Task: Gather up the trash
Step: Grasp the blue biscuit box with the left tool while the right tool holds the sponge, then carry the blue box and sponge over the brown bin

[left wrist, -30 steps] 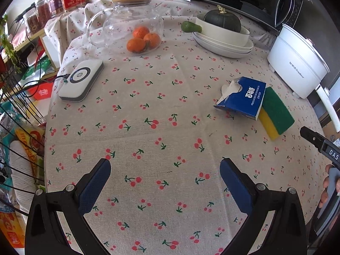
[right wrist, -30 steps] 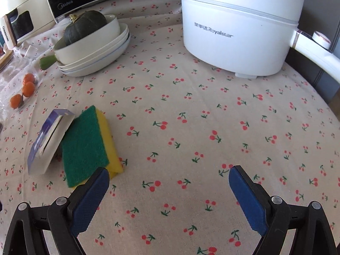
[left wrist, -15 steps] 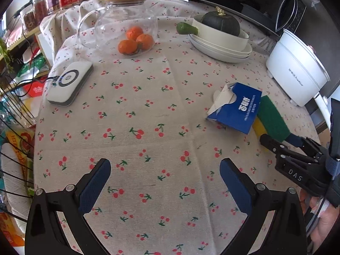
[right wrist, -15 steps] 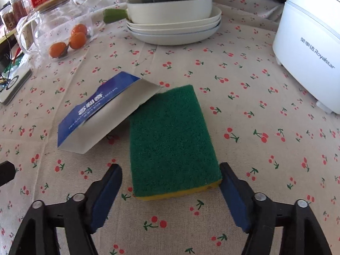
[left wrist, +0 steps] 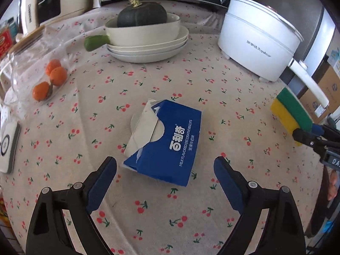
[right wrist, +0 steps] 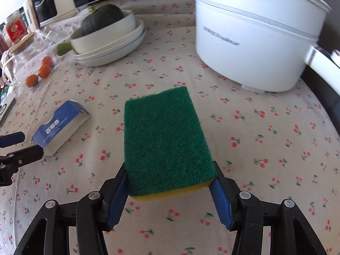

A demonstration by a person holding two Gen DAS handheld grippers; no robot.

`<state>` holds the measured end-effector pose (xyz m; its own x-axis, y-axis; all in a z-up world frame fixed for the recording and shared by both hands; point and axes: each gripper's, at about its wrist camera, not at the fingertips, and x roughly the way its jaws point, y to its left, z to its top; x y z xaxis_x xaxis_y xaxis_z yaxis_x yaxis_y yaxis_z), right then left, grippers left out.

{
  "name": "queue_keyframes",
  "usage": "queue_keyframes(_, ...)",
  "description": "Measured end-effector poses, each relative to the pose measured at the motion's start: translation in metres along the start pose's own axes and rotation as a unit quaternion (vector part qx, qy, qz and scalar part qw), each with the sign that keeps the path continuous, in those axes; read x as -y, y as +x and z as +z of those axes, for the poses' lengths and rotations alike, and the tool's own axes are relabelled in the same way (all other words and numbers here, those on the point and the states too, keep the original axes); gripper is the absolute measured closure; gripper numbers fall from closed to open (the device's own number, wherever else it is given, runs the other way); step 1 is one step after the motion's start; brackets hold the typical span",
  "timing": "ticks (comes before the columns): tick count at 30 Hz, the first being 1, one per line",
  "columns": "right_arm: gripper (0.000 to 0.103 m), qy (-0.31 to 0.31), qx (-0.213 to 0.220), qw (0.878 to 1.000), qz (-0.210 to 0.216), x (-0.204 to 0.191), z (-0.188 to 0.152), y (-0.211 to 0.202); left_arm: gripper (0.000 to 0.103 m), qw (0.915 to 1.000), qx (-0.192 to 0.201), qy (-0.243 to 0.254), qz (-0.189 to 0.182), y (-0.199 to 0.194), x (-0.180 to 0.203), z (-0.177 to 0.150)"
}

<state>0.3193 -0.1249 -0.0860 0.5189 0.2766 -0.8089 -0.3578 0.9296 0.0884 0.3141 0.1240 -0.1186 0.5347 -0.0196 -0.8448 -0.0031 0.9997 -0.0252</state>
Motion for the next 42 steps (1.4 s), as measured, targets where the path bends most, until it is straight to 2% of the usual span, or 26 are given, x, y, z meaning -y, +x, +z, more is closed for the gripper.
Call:
queue_keyframes(2,0.042,0.007,-0.005,1.0,-0.003,0.013,-0.004,0.0,0.012,0.9993,-0.007,0.022,0.028,0.011,0.004,0.005)
queue_keyframes(3,0.042,0.006,-0.007,1.0,-0.006,0.017,-0.007,-0.001,0.014,0.9992,-0.009,0.024,0.03,0.014,0.004,0.007)
queue_keyframes(5,0.042,0.003,-0.009,1.0,-0.011,0.023,-0.009,-0.002,0.016,0.9992,-0.01,0.027,0.028,0.018,0.003,0.01)
queue_keyframes(9,0.042,0.005,-0.008,1.0,-0.013,0.032,-0.01,-0.008,0.027,0.9993,-0.018,0.027,0.02,0.023,0.004,0.013)
queue_keyframes(12,0.042,0.005,-0.006,1.0,-0.014,0.033,-0.01,-0.011,0.029,0.9997,-0.018,0.012,0.009,0.017,0.005,0.009)
queue_keyframes(18,0.042,-0.009,0.001,1.0,-0.014,0.02,-0.01,-0.029,0.033,0.9998,-0.012,0.016,0.005,-0.013,0.019,-0.011)
queue_keyframes(23,0.042,-0.02,0.013,1.0,-0.017,0.009,-0.017,-0.067,0.033,0.9998,-0.001,0.02,-0.002,-0.044,0.029,-0.032)
queue_keyframes(33,0.042,-0.011,0.021,0.999,-0.027,-0.005,-0.055,-0.127,0.033,0.9984,0.014,0.002,-0.055,-0.113,0.055,-0.075)
queue_keyframes(42,0.042,-0.003,0.025,0.999,-0.025,-0.014,-0.089,-0.169,0.033,0.9955,0.024,-0.006,-0.092,-0.15,0.074,-0.108)
